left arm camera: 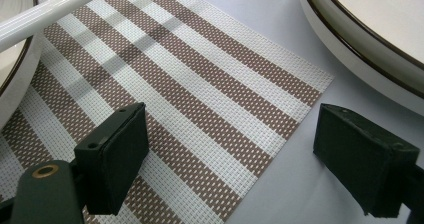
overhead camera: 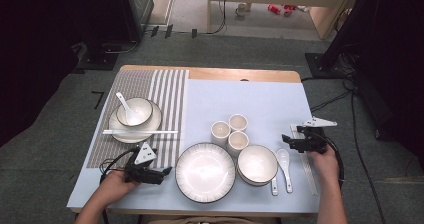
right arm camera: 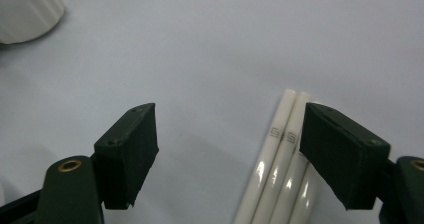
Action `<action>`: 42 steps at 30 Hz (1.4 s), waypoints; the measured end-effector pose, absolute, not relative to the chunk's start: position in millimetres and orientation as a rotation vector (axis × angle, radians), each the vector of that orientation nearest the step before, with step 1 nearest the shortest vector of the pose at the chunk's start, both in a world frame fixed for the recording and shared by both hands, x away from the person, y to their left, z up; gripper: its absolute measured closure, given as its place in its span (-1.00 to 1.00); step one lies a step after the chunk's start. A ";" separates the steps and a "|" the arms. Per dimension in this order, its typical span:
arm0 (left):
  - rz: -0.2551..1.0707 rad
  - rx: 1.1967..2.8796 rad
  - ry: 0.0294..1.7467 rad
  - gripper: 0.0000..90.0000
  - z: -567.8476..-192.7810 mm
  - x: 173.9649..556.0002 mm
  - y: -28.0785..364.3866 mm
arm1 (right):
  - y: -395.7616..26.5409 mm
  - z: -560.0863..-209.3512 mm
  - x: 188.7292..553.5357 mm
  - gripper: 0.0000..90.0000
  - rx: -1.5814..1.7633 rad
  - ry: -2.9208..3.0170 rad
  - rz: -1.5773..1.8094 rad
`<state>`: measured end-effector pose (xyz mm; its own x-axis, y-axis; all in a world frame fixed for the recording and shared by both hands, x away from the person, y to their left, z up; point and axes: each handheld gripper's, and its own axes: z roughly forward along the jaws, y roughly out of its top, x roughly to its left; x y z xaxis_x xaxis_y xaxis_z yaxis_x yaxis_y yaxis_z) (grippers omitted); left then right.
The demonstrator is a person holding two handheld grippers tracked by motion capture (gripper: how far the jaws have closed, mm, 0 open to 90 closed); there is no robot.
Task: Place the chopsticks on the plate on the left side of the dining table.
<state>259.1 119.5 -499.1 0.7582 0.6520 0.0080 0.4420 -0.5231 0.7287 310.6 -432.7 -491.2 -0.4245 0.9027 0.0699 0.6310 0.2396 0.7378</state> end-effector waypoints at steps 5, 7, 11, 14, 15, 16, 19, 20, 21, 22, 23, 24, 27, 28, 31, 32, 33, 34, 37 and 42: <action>0.364 2.209 0.814 -0.68 -499.1 259.0 119.3 | -437.9 -493.5 309.7 -0.49 1.436 2.135 1.000; 0.364 2.208 0.815 -0.68 -499.1 259.1 119.3 | -440.2 -493.4 308.8 -0.49 1.438 2.123 1.004; 0.363 2.207 0.815 -0.68 -499.2 259.0 119.4 | -445.7 -495.6 308.2 -0.49 1.456 2.110 0.994; 0.364 2.208 0.814 -0.68 -499.1 259.0 119.3 | -448.6 -497.1 307.4 -0.49 1.466 2.103 0.968; 0.364 2.208 0.814 -0.68 -499.1 259.0 119.3 | -449.7 -497.8 307.4 -0.49 1.470 2.102 0.969; 0.364 2.208 0.814 -0.68 -499.1 259.0 119.3 | -450.8 -498.3 307.1 -0.49 1.481 2.103 0.970; 0.364 2.208 0.814 -0.68 -499.1 259.0 119.3 | -453.3 -500.0 306.2 -0.49 1.485 2.101 0.956; 0.363 2.207 0.815 -0.68 -499.1 259.0 119.3 | -453.8 -500.3 305.6 -0.49 1.484 2.098 0.959; 0.363 2.207 0.815 -0.68 -499.1 259.0 119.3 | -454.0 -500.4 305.2 -0.49 1.481 2.098 0.958; 0.364 2.208 0.815 -0.68 -499.1 259.1 119.3 | -453.5 -500.8 304.8 -0.49 1.476 2.097 0.955; 0.363 2.207 0.815 -0.68 -499.1 259.1 119.3 | -452.8 -501.2 304.4 -0.50 1.466 2.099 0.947; 0.362 2.208 0.815 -0.68 -499.0 259.2 119.4 | -451.2 -502.4 303.8 -0.52 1.442 2.102 0.936; 0.355 2.210 0.812 -0.68 -498.5 259.8 119.8 | -451.4 -502.6 303.7 -0.52 1.443 2.102 0.938; 0.353 2.211 0.808 -0.68 -498.4 260.1 120.0 | -451.2 -502.6 303.6 -0.52 1.443 2.101 0.935; 0.353 2.219 0.797 -0.60 -497.2 261.0 120.7 | -451.2 -502.8 303.5 -0.52 1.444 2.100 0.936; 0.350 2.223 0.798 -0.51 -495.8 261.4 120.8 | -451.2 -502.8 303.5 -0.52 1.443 2.101 0.936; 0.343 2.223 0.805 -0.51 -494.2 262.2 121.0 | -451.2 -502.8 303.5 -0.52 1.443 2.101 0.936; 0.315 2.212 0.832 -0.44 -491.6 264.6 121.4 | -451.1 -502.9 303.4 -0.52 1.444 2.100 0.937; 0.291 2.210 0.836 -0.44 -489.0 266.2 122.7 | -451.2 -502.9 303.4 -0.52 1.443 2.100 0.937; 0.260 2.193 0.873 -0.42 -483.2 270.9 127.4 | -451.1 -503.0 303.4 -0.52 1.444 2.100 0.937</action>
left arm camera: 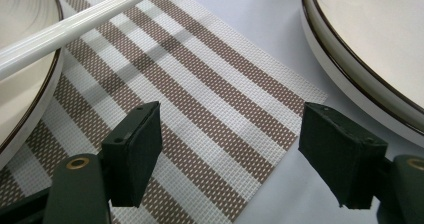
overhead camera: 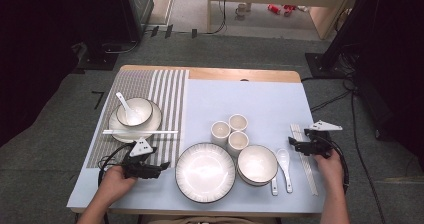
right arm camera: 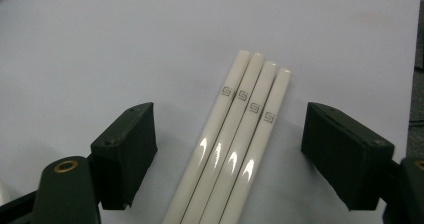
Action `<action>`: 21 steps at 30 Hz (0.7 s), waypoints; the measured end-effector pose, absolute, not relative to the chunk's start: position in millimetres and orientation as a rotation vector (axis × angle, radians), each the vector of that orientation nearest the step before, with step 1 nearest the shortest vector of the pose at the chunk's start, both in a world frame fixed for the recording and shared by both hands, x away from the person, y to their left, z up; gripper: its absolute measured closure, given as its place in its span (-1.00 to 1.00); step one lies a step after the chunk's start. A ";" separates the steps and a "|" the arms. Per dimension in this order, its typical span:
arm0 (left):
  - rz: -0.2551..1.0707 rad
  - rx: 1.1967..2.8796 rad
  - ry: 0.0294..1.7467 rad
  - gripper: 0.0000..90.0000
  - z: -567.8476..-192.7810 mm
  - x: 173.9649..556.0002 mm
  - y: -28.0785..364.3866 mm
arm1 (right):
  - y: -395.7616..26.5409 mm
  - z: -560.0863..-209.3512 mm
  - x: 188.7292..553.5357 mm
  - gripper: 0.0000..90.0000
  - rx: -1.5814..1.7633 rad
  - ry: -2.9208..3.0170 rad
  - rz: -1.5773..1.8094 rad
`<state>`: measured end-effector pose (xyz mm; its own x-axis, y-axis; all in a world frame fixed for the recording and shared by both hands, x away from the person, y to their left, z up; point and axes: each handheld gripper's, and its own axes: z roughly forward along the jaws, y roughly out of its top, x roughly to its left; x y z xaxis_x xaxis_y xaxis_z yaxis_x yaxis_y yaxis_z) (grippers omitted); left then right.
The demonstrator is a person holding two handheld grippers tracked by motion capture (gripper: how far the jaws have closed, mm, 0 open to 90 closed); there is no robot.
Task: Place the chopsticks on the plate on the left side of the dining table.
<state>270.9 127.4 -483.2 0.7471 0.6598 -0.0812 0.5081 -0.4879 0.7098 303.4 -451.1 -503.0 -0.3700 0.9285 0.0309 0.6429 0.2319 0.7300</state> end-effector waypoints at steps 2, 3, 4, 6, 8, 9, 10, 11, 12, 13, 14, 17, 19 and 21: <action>0.258 2.196 0.867 -0.42 -482.3 271.6 128.2 | -451.1 -503.0 303.4 -0.52 1.443 2.100 0.938; 0.267 2.192 0.857 -0.42 -481.5 271.7 128.9 | -451.2 -503.0 303.4 -0.52 1.443 2.100 0.937; 0.271 2.186 0.845 -0.42 -480.1 271.9 129.8 | -451.1 -503.0 303.3 -0.52 1.447 2.099 0.937; 0.263 2.183 0.837 -0.42 -478.3 272.5 130.0 | -451.2 -503.0 303.4 -0.52 1.445 2.099 0.937; 0.250 2.185 0.838 -0.42 -477.3 273.2 130.1 | -451.1 -503.0 303.4 -0.52 1.447 2.099 0.937; 0.230 2.186 0.844 -0.42 -476.5 274.2 130.0 | -451.1 -503.0 303.3 -0.52 1.447 2.099 0.937; 0.209 2.192 0.855 -0.42 -475.8 275.3 129.9 | -451.1 -503.0 303.3 -0.52 1.446 2.099 0.936; 0.193 2.196 0.870 -0.42 -475.2 276.1 129.6 | -451.1 -503.0 303.3 -0.52 1.446 2.099 0.936; 0.183 2.205 0.879 -0.42 -474.6 276.8 129.4 | -451.1 -503.0 303.3 -0.52 1.447 2.098 0.937; 0.176 2.207 0.883 -0.43 -474.4 277.0 129.1 | -451.2 -503.0 303.3 -0.52 1.446 2.099 0.937; 0.175 2.206 0.880 -0.43 -474.3 277.0 129.1 | -451.2 -503.1 303.3 -0.52 1.446 2.099 0.937; 0.168 2.205 0.891 -0.45 -473.6 277.7 128.4 | -451.2 -503.1 303.3 -0.52 1.446 2.099 0.938; 0.165 2.199 0.892 -0.48 -472.7 277.8 127.8 | -451.2 -503.1 303.3 -0.52 1.446 2.099 0.937; 0.175 2.202 0.896 -0.52 -472.7 278.5 125.8 | -451.2 -503.1 303.3 -0.52 1.446 2.099 0.938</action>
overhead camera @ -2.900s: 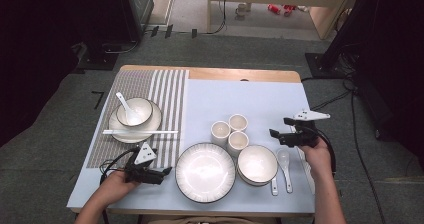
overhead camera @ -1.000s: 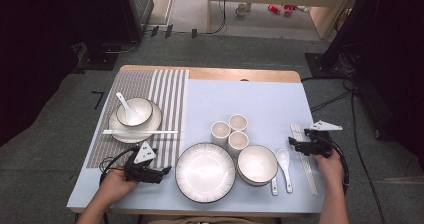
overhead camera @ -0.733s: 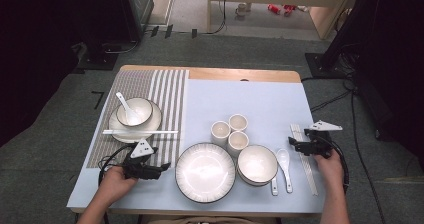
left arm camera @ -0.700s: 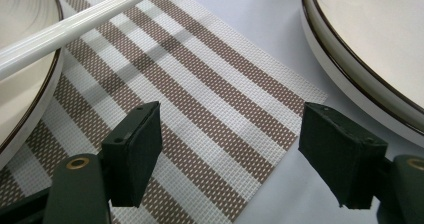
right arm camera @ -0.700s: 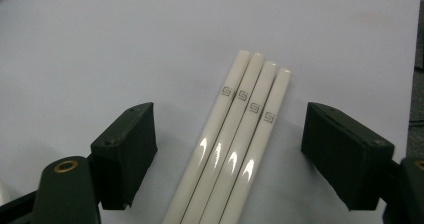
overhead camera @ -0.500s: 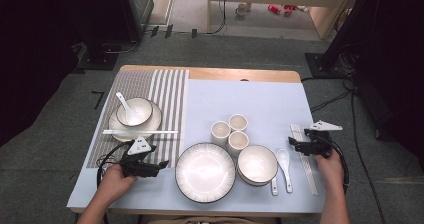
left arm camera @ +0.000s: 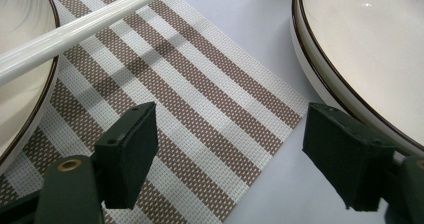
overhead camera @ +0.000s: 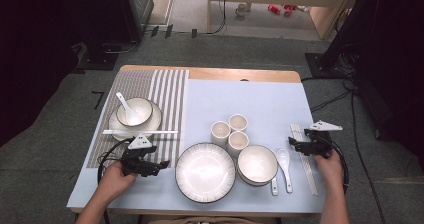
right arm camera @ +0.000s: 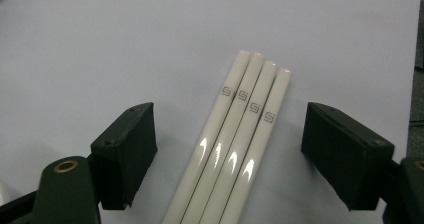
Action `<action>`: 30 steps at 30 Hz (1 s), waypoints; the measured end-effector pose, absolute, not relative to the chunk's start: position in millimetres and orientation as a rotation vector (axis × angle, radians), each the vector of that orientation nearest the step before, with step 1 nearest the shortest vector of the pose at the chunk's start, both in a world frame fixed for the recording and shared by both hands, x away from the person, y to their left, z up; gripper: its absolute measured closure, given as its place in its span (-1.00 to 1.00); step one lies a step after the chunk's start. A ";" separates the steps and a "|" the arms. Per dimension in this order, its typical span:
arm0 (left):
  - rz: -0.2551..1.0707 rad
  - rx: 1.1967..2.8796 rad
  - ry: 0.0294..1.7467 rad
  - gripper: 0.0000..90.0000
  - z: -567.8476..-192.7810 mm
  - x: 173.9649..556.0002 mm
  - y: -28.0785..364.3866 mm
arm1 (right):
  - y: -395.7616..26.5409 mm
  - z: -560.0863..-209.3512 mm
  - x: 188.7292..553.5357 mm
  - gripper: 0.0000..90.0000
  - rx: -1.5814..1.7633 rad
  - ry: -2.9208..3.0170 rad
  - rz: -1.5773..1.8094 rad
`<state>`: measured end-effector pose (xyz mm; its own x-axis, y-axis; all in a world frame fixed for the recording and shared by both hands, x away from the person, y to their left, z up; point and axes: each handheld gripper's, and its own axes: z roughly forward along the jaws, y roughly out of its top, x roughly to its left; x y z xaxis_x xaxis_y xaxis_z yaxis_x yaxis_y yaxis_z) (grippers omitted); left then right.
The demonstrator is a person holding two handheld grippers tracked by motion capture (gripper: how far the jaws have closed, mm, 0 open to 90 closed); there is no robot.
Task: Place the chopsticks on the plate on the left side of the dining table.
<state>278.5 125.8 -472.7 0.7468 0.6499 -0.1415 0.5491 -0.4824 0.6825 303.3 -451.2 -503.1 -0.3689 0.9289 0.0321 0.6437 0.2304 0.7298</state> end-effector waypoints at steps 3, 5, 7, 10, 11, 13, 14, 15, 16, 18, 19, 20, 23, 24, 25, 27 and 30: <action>0.192 2.213 0.917 -0.50 -472.0 281.2 121.4 | -451.2 -503.1 303.3 -0.52 1.446 2.098 0.938; 0.189 2.212 0.905 -0.48 -471.8 281.6 120.3 | -451.2 -503.1 303.3 -0.52 1.446 2.099 0.937; 0.184 2.225 0.892 -0.48 -472.0 282.7 118.8 | -451.1 -503.1 303.3 -0.52 1.445 2.099 0.937; 0.177 2.230 0.878 -0.47 -471.8 283.3 118.1 | -451.1 -503.1 303.3 -0.52 1.445 2.099 0.937; 0.162 2.235 0.862 -0.47 -471.0 284.5 117.9 | -451.1 -503.1 303.2 -0.52 1.445 2.099 0.937; 0.163 2.231 0.859 -0.47 -470.4 285.3 117.6 | -451.1 -503.1 303.2 -0.52 1.444 2.099 0.937; 0.151 2.222 0.858 -0.47 -469.7 286.3 117.4 | -451.1 -503.2 303.2 -0.52 1.445 2.098 0.938; 0.127 2.205 0.849 -0.47 -468.3 288.2 118.2 | -451.1 -503.2 303.2 -0.52 1.445 2.098 0.938; 0.127 2.205 0.849 -0.47 -468.3 288.2 118.2 | -451.1 -503.2 303.2 -0.52 1.445 2.098 0.938; 0.126 2.207 0.839 -0.47 -466.9 289.4 117.5 | -451.1 -503.1 303.2 -0.52 1.445 2.099 0.937; 0.134 2.208 0.834 -0.47 -466.4 289.9 117.1 | -451.1 -503.2 303.2 -0.52 1.445 2.098 0.937; 0.132 2.209 0.833 -0.47 -466.0 290.5 116.5 | -451.1 -503.1 303.2 -0.52 1.445 2.098 0.937; 0.126 2.211 0.830 -0.45 -465.0 292.7 115.0 | -451.1 -503.1 303.2 -0.52 1.445 2.099 0.937; 0.121 2.211 0.827 -0.45 -464.9 293.5 114.6 | -451.1 -503.1 303.3 -0.52 1.445 2.099 0.937; 0.117 2.213 0.828 -0.44 -464.8 294.1 113.9 | -451.1 -503.1 303.2 -0.52 1.445 2.099 0.937; 0.111 2.220 0.822 -0.44 -464.4 295.3 112.5 | -451.1 -503.1 303.2 -0.52 1.445 2.099 0.937; 0.106 2.215 0.825 -0.41 -463.8 297.3 111.8 | -451.0 -503.1 303.2 -0.53 1.445 2.099 0.937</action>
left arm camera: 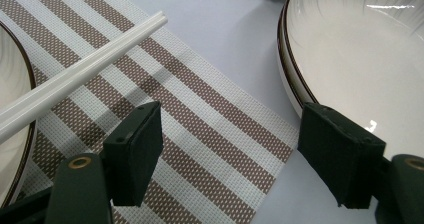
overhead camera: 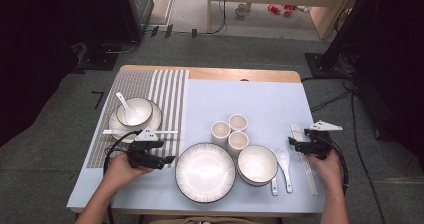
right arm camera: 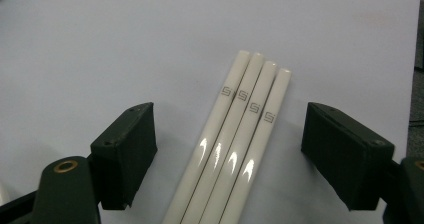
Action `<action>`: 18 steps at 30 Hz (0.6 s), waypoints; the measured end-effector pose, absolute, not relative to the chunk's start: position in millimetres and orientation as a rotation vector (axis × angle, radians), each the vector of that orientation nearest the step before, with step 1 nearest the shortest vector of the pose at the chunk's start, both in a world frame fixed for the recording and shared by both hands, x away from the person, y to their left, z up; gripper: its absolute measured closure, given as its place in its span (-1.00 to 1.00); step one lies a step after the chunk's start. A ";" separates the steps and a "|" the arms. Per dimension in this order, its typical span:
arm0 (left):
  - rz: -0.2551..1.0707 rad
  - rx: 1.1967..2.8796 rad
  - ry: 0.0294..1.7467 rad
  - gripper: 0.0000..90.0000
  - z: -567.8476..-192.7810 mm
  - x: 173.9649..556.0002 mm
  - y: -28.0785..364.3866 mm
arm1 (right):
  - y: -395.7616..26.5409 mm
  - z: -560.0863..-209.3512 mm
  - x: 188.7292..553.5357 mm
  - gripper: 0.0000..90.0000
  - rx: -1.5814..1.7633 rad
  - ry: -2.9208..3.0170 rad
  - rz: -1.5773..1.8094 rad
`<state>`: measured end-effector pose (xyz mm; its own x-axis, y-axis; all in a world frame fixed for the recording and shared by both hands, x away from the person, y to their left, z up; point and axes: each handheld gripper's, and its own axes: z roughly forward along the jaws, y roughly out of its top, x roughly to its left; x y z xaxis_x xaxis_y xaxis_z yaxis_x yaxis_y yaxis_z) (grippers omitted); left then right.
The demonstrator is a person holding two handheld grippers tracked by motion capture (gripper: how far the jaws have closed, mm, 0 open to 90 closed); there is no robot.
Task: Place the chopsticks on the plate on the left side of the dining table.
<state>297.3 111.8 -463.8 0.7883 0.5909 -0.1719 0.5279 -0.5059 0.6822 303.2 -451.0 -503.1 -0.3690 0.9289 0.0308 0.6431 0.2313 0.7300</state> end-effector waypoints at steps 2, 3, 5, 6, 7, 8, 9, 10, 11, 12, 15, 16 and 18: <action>0.100 2.210 0.828 -0.41 -463.2 299.0 111.6 | -451.1 -503.2 303.2 -0.52 1.444 2.099 0.937; 0.098 2.214 0.826 -0.41 -462.3 300.3 111.6 | -451.1 -503.2 303.2 -0.53 1.445 2.098 0.937; 0.083 2.202 0.830 -0.41 -460.9 303.0 111.0 | -451.0 -503.2 303.2 -0.53 1.444 2.098 0.937; 0.083 2.202 0.830 -0.40 -460.9 303.0 111.0 | -451.0 -503.2 303.2 -0.53 1.444 2.098 0.937; 0.080 2.204 0.830 -0.40 -460.5 303.6 110.4 | -451.0 -503.2 303.2 -0.53 1.444 2.098 0.936; 0.085 2.211 0.825 -0.37 -460.1 304.1 110.0 | -451.0 -503.2 303.2 -0.53 1.444 2.098 0.937; 0.088 2.212 0.820 -0.33 -459.9 304.3 109.3 | -451.0 -503.2 303.2 -0.53 1.444 2.098 0.936; 0.088 2.217 0.812 -0.33 -459.4 304.7 109.0 | -451.0 -503.2 303.2 -0.53 1.445 2.098 0.937; 0.089 2.217 0.810 -0.33 -458.8 305.0 108.6 | -451.0 -503.2 303.2 -0.53 1.444 2.098 0.936; 0.086 2.215 0.809 -0.33 -458.5 305.6 108.2 | -451.0 -503.2 303.2 -0.53 1.444 2.098 0.937; 0.074 2.201 0.811 -0.30 -457.5 307.3 108.5 | -451.0 -503.2 303.2 -0.53 1.444 2.098 0.937; 0.071 2.198 0.811 -0.28 -457.5 308.0 108.7 | -451.0 -503.2 303.2 -0.53 1.444 2.098 0.937; 0.063 2.197 0.811 -0.26 -457.8 308.9 108.9 | -451.0 -503.2 303.2 -0.53 1.444 2.098 0.937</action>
<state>308.9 108.9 -457.8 0.7955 0.5702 -0.2048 0.5314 -0.4942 0.6880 303.2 -451.0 -503.2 -0.3690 0.9289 0.0302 0.6427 0.2316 0.7303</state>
